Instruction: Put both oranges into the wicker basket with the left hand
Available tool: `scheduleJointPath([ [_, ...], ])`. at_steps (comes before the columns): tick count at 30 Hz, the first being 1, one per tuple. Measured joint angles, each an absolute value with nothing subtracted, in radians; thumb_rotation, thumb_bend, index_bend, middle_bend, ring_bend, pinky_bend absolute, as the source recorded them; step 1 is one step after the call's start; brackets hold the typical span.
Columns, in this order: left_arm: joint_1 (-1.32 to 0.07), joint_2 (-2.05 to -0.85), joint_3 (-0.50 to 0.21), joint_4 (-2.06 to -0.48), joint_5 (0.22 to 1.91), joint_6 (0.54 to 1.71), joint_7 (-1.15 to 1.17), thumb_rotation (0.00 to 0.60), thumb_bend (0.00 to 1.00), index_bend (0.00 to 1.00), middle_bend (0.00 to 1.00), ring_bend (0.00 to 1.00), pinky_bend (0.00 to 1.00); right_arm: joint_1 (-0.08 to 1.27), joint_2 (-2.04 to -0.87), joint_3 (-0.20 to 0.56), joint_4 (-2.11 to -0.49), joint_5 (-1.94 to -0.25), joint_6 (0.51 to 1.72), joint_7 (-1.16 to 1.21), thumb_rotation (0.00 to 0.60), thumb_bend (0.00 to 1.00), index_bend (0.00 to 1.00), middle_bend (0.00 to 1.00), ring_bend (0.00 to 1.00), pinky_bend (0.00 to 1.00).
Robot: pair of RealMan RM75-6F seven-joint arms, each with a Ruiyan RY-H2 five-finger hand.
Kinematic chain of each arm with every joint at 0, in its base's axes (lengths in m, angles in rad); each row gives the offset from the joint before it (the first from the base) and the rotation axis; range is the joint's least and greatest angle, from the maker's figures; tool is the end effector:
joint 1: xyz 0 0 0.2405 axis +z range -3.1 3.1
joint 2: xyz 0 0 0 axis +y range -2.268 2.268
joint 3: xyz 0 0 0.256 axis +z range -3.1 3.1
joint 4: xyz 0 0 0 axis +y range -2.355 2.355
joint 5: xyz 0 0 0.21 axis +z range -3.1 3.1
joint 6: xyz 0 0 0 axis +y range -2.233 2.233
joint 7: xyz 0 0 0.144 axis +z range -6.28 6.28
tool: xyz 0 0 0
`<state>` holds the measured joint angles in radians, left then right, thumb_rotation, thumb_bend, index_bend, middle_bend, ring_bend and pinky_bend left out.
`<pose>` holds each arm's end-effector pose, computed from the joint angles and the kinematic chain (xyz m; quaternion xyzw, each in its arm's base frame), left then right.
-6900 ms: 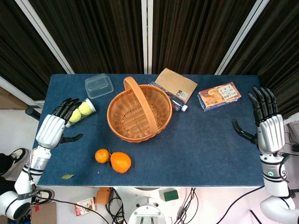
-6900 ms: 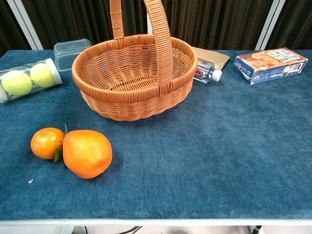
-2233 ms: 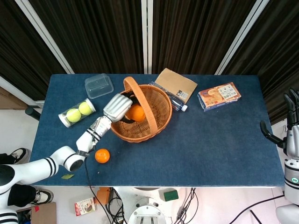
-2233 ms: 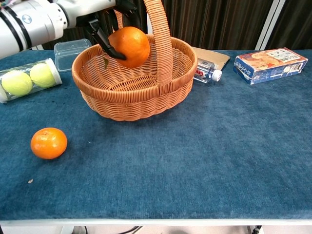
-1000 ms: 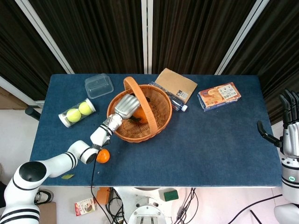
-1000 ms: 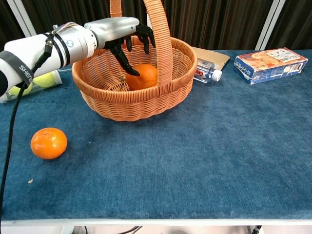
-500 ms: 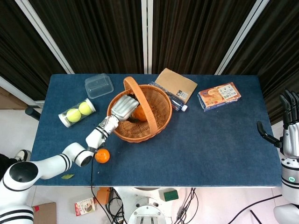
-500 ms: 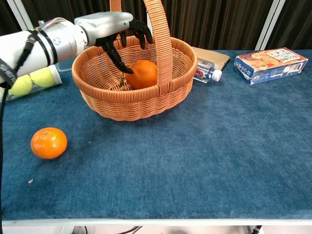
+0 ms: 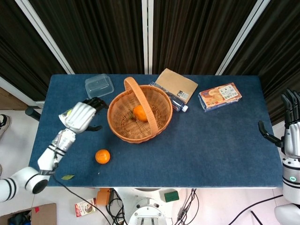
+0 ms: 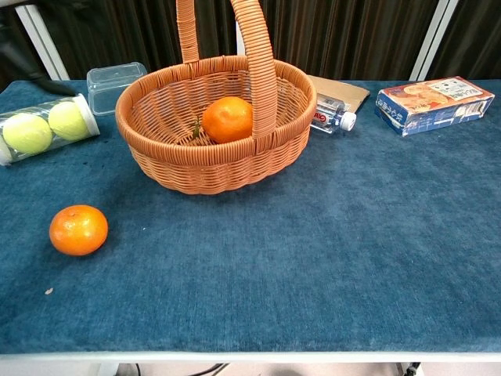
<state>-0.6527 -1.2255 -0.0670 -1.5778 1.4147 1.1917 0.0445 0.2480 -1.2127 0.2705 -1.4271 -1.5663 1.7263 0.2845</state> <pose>-0.1831 0.3281 0.0946 -0.7279 -0.3024 -0.4408 0.4294 -0.2595 -0.2583 0.2079 0.5022 -0.2404 0.6347 0.5359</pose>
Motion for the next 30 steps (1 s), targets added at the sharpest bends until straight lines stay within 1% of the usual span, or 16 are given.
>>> scheduleJointPath([
  [4,-0.542,-1.185,0.033,-1.622,1.463,1.248,0.075,0.6,0.1,0.32,0.29,0.2,0.4,0.254,-1.217,0.269,-1.427,-1.567,1.718,0.274,0.6,0.33,0.0,0.0,0.0,0.0],
  [8,-0.498,-1.193,0.085,-1.632,1.507,1.254,0.075,0.6,0.1,0.3,0.29,0.2,0.4,0.255,-1.222,0.265,-1.427,-1.567,1.713,0.265,0.6,0.33,0.0,0.0,0.0,0.0],
  [12,-0.499,-1.227,0.103,-1.609,1.546,1.219,0.06,0.6,0.1,0.26,0.28,0.2,0.4,0.253,-1.223,0.259,-1.435,-1.571,1.712,0.253,0.6,0.33,0.0,0.0,0.0,0.0],
  [16,-0.518,-1.278,0.11,-1.572,1.576,1.159,0.055,0.6,0.1,0.25,0.26,0.2,0.39,0.247,-1.217,0.256,-1.453,-1.579,1.723,0.233,0.6,0.33,0.0,0.0,0.0,0.0],
  [21,-0.54,-1.318,0.113,-1.547,1.606,1.112,0.051,0.6,0.1,0.24,0.23,0.2,0.38,0.237,-1.206,0.253,-1.473,-1.581,1.73,0.215,0.6,0.33,0.0,0.0,0.0,0.0],
  [27,-0.547,-1.334,0.115,-1.53,1.607,1.077,0.05,0.6,0.1,0.25,0.23,0.2,0.38,0.238,-1.203,0.247,-1.491,-1.586,1.722,0.193,0.6,0.33,0.0,0.0,0.0,0.0],
  [30,-0.549,-1.341,0.116,-1.521,1.602,1.059,0.056,0.6,0.11,0.29,0.27,0.2,0.38,0.241,-1.205,0.247,-1.494,-1.587,1.717,0.185,0.6,0.33,0.0,0.0,0.0,0.0],
])
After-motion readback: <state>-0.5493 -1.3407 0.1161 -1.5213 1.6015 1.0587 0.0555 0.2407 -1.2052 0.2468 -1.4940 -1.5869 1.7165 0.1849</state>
